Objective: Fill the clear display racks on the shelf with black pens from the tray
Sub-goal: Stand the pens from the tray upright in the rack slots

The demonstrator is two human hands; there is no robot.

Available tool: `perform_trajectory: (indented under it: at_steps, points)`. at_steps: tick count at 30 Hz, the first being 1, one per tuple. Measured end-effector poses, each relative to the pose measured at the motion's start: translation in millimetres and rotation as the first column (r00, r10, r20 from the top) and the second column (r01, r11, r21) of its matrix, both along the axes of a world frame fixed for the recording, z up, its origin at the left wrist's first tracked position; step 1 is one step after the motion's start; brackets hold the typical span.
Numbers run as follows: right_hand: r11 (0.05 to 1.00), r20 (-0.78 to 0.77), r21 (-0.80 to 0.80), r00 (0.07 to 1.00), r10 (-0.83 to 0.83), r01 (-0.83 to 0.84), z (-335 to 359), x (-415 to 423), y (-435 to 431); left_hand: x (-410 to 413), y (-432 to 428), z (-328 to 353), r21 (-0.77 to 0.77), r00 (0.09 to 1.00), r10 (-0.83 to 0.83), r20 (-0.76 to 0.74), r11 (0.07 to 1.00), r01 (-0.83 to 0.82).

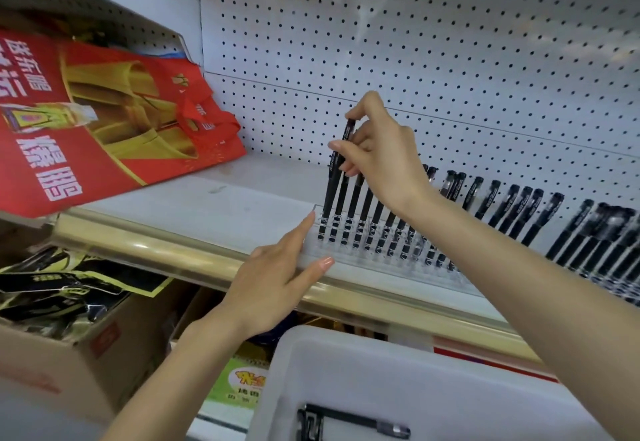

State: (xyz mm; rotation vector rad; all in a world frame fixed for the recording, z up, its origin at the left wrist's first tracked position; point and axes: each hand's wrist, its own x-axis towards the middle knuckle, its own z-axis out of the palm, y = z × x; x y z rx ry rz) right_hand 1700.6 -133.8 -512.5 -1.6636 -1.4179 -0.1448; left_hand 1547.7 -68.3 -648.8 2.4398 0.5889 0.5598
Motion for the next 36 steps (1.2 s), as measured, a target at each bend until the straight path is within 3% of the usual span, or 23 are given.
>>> perform_trajectory:
  at_steps: [4,10,16,26,36]
  points:
    - [0.996,0.069,-0.094,0.998,0.0,0.006,-12,1,3,0,2,1,-0.047,1.0,-0.006,0.002,0.999,0.006]
    - [0.994,0.034,-0.102,0.999,-0.023,0.027,-14,5,7,1,5,-1,-0.096,1.0,-0.028,0.012,0.995,0.029]
    - [0.977,0.182,-0.205,0.983,-0.02,0.058,-5,-2,17,1,8,-1,-0.166,0.998,-0.058,0.032,0.984,0.062]
    - [0.962,0.318,-0.218,0.944,-0.091,0.166,0,1,18,-1,8,1,-0.206,0.997,-0.073,0.03,0.976,0.078]
    - [0.951,0.308,-0.248,0.946,-0.105,0.186,4,2,17,-2,6,5,-0.213,0.998,-0.063,0.021,0.975,0.066]
